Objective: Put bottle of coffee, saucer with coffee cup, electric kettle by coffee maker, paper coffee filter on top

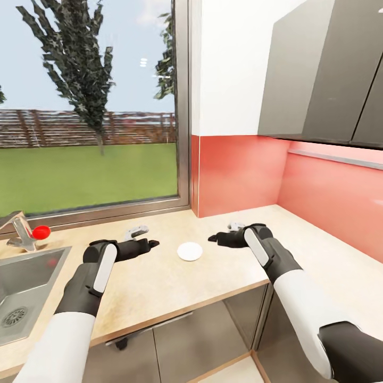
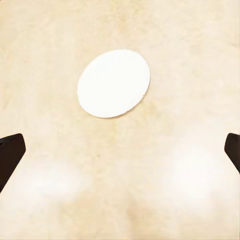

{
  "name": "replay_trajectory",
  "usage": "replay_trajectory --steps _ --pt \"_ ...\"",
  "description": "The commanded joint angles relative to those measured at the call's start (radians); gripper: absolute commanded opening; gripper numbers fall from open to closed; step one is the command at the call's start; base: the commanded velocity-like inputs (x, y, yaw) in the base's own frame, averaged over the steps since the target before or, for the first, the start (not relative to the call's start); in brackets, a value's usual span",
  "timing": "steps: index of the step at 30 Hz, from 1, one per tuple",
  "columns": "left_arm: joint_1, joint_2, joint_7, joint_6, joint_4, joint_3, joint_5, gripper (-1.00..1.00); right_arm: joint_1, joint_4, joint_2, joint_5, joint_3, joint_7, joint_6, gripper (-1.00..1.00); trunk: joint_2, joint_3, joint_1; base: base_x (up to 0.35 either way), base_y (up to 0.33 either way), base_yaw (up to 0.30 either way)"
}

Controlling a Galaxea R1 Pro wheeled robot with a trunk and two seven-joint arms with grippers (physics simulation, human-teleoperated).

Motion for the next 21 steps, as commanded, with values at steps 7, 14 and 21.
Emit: replay_trajectory --steps 7,14,21 --pt "-0.001 -0.002 -0.008 0.005 0.0 0.002 -0.005 1.0 0.0 0.005 0.0 0.007 -0.001 0.007 0.004 1.0 -0.002 -0.004 0.001 0.001 0.0 0.046" --pt "-0.001 -0.013 -0.009 0.005 0.026 0.0 -0.005 1.0 0.0 0.006 0.0 0.008 0.0 0.008 0.004 1.0 -0.002 -0.011 0.001 0.0 0.0 0.185" --pt "0.001 -0.015 -0.009 0.005 0.048 -0.001 -0.005 1.0 0.001 0.037 0.0 0.008 0.0 0.007 0.004 1.0 -0.002 -0.018 0.001 0.0 0.0 0.2"
